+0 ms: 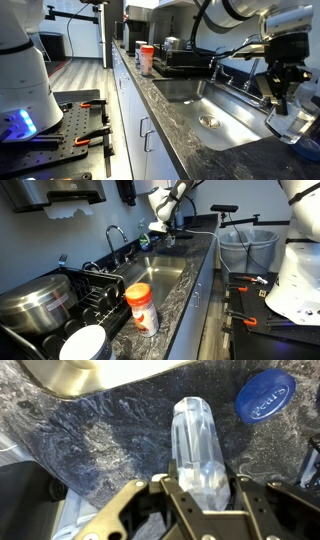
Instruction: Move the soap bottle backwards
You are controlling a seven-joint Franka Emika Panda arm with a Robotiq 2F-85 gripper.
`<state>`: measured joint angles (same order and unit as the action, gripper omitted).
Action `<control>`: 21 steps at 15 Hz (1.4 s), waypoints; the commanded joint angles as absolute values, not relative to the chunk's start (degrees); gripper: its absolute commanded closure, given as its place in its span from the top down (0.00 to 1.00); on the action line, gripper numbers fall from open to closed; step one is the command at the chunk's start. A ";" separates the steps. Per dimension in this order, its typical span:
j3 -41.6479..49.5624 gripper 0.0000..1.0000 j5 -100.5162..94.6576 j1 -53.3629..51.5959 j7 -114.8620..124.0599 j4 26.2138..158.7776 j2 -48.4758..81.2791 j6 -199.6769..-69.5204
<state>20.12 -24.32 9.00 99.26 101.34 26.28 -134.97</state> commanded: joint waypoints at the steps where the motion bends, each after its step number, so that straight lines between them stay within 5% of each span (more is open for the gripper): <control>1: 20.30 0.17 -21.79 8.63 100.07 98.13 28.40 -135.26; 21: 22.88 0.17 -18.44 8.35 104.02 82.45 39.64 -135.24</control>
